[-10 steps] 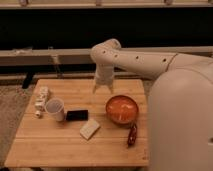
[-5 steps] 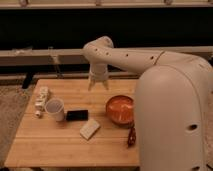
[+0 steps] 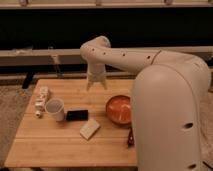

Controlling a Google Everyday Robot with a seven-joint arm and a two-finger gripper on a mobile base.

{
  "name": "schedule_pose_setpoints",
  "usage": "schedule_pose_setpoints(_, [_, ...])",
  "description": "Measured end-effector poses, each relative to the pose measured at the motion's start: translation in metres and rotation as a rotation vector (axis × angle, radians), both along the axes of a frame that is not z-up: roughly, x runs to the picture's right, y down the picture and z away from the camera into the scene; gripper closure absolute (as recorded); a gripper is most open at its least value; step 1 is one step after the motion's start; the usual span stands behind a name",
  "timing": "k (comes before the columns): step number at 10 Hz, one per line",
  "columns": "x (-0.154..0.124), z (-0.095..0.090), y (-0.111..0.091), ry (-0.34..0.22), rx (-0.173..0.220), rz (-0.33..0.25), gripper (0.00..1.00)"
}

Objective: Move the arm in a circular motion

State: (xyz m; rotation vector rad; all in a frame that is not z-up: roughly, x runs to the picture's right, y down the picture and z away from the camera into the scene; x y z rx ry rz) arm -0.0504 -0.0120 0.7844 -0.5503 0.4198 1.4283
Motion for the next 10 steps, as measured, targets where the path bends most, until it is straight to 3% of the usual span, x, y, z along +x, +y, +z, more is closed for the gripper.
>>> schedule_pose_setpoints(10, [-0.017,-0.003,-0.002,-0.014,0.010,-0.035,0.35])
